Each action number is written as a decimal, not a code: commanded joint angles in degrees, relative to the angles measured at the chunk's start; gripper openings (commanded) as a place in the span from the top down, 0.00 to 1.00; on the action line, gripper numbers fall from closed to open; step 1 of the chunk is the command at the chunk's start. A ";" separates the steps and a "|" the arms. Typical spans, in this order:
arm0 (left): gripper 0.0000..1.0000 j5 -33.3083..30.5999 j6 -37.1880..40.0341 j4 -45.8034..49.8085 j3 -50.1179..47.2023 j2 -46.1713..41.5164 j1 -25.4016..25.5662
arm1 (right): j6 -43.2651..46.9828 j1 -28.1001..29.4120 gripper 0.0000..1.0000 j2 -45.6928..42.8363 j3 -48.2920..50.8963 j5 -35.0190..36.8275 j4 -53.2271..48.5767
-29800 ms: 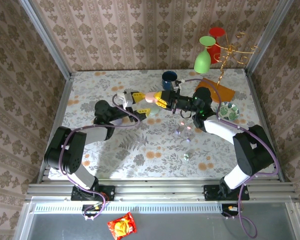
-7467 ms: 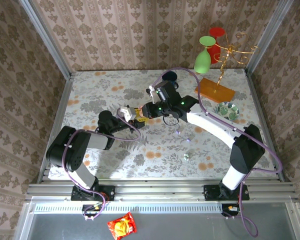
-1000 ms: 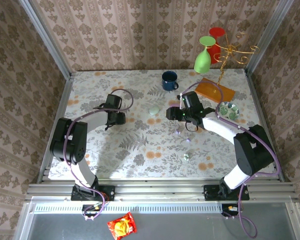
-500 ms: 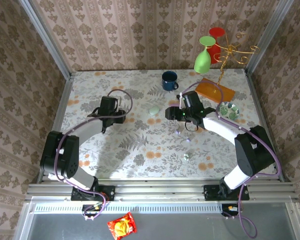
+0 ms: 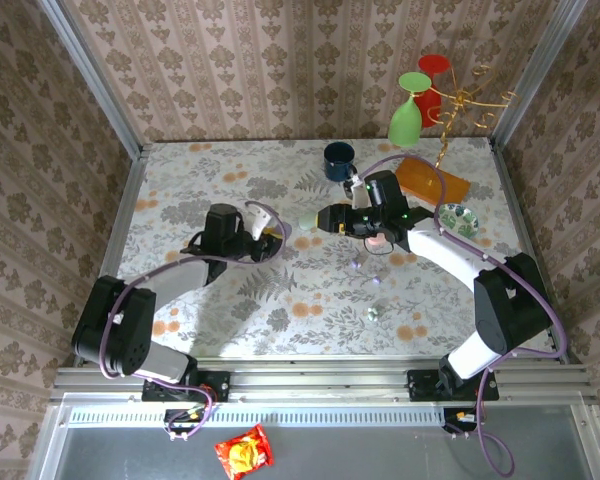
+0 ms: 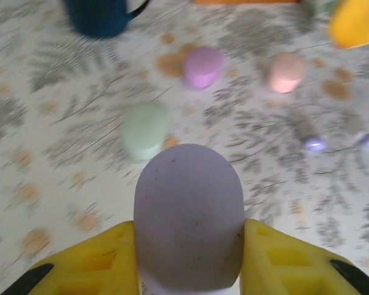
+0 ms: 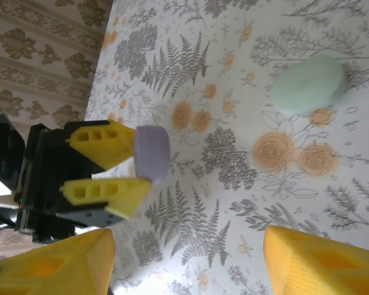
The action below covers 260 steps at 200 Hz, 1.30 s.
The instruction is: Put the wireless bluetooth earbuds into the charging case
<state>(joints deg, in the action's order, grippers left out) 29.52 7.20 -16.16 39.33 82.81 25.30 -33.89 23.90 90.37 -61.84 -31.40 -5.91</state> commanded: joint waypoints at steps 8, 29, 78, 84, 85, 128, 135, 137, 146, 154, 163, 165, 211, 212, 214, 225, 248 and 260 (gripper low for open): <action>0.64 10.27 4.50 -6.02 -0.48 -1.33 2.94 | -2.30 0.54 0.34 0.92 -1.93 -5.74 1.50; 0.64 10.88 4.36 -8.43 -0.92 -1.16 3.53 | -2.19 0.86 0.34 1.77 -2.56 -8.13 1.87; 0.64 12.40 4.14 -10.81 -1.14 -1.68 4.19 | -2.31 2.17 0.35 4.39 -4.32 -10.22 1.17; 0.64 12.41 4.14 -10.75 -1.17 -1.68 4.23 | -2.41 2.29 0.36 4.62 -4.49 -10.41 1.17; 0.64 12.41 4.14 -10.78 -1.13 -1.68 4.23 | -2.41 2.29 0.36 4.72 -4.46 -10.42 1.21; 0.64 10.85 4.20 -11.25 -1.20 -1.65 4.41 | -3.23 2.91 0.55 6.00 -5.04 -12.66 1.88; 0.64 10.68 3.98 -11.56 -1.35 -1.68 4.41 | -3.23 2.90 0.60 5.90 -5.14 -12.43 1.66; 0.64 10.61 3.90 -11.66 -1.40 -1.68 4.41 | -3.21 2.91 0.62 5.92 -5.13 -12.39 1.64; 0.64 10.55 3.79 -12.11 -1.60 -1.69 4.49 | -3.12 2.91 0.68 5.80 -5.17 -12.20 1.48; 0.64 10.41 3.79 -12.43 -1.76 -1.77 4.41 | -3.21 2.91 0.74 5.84 -5.17 -12.12 1.35; 0.64 10.32 4.04 -12.87 -2.05 -1.94 4.43 | -3.28 2.91 0.80 5.70 -5.22 -12.18 1.44; 0.64 10.30 4.04 -13.05 -2.19 -2.03 4.44 | -3.35 2.91 0.80 5.70 -5.22 -12.19 1.48; 0.36 9.90 2.41 -24.63 -7.05 -3.75 4.07 | -6.46 2.75 0.81 3.39 -4.27 -13.44 4.98; 0.35 9.92 2.26 -25.24 -7.32 -3.77 4.02 | -6.63 2.74 0.81 3.31 -4.21 -13.52 5.14; 0.34 9.94 1.89 -26.24 -7.75 -3.85 3.91 | -6.98 2.76 0.81 3.19 -4.17 -13.63 5.52; 0.21 10.90 0.07 -31.27 -9.71 -3.94 3.21 | -9.13 2.59 0.80 2.43 -3.52 -14.37 7.47; 0.15 13.33 -5.17 -41.01 -11.94 -3.28 1.26 | -16.07 2.38 0.79 0.27 -1.63 -15.37 14.22; 0.13 13.75 -8.22 -48.45 -13.34 -2.34 1.24 | -21.12 2.38 0.80 -0.44 -0.50 -16.90 19.29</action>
<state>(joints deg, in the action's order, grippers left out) 40.36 5.87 -46.70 27.77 79.99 27.33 -45.23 26.41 93.65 -64.14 -44.07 2.48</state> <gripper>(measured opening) 0.857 0.231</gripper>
